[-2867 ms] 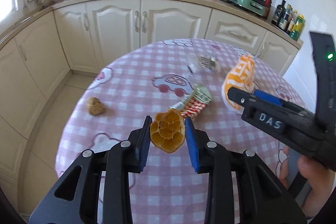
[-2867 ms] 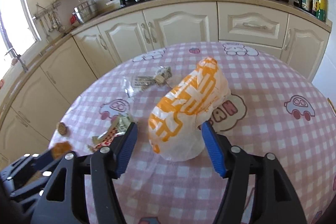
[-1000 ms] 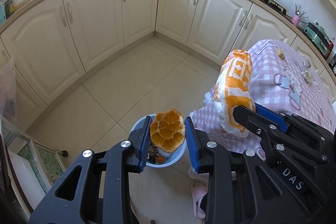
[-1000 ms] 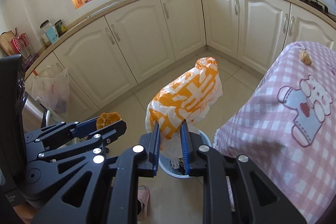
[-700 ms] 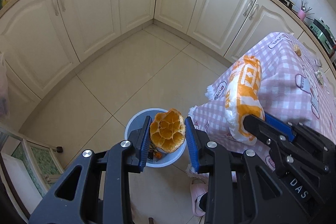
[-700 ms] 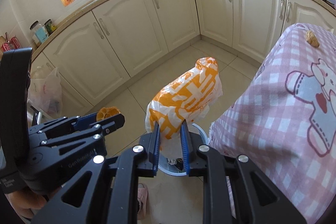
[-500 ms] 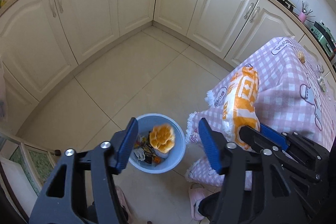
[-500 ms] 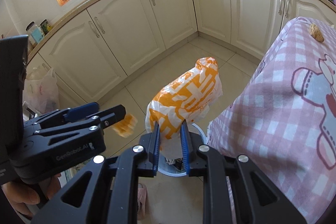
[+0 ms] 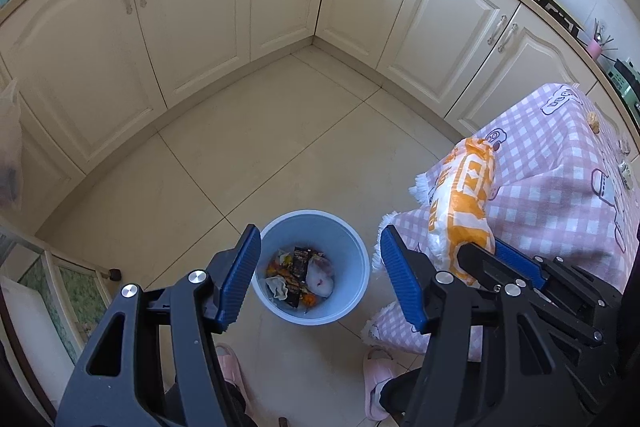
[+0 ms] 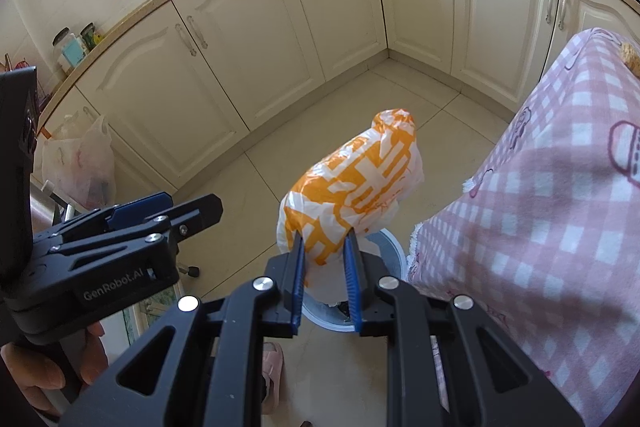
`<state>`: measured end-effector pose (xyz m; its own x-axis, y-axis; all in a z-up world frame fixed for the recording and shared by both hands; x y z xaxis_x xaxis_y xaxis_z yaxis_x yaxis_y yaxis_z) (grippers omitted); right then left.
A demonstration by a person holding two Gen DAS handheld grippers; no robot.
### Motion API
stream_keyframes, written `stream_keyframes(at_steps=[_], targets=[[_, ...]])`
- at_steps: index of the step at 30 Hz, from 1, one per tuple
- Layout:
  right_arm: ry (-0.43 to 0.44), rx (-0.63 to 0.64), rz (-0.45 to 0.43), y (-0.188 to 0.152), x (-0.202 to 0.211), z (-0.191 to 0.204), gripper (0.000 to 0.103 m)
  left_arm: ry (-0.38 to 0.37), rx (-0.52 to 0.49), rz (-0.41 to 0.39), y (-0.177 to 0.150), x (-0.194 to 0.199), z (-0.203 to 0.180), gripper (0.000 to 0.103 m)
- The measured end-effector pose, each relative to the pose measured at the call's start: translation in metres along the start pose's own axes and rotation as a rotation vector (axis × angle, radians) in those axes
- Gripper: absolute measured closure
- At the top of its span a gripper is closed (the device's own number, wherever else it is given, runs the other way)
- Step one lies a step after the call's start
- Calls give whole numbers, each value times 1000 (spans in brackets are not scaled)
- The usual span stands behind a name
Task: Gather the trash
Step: 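Open the right tool to drop the orange-white bag into the bucket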
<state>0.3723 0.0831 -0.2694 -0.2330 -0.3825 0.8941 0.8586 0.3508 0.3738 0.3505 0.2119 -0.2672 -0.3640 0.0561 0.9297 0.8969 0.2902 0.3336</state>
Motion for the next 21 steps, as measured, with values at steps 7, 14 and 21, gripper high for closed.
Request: stream_keyframes(at_steps=[7, 14, 21], targets=[[10, 10, 2, 7, -6, 11, 85, 3, 41, -20, 4, 6, 14, 43], [30, 20, -23, 23, -15, 18, 66, 2, 83, -26, 9, 9, 31, 41], [4, 4, -47, 21, -2, 7, 64, -4, 62, -34, 7, 16, 19, 41]])
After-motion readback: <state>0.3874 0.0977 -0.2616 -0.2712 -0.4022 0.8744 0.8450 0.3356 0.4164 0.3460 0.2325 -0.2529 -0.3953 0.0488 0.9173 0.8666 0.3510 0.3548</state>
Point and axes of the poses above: each gripper's, at about its wrist camera, not at the fingertips, and x roughly against the way its jaws point, z to its left, y to its top, the point moved 7 cm from there along -x, roughly the way its jaws point, and after that the axes turned 12 degrees about z, right-handed, at the moved point
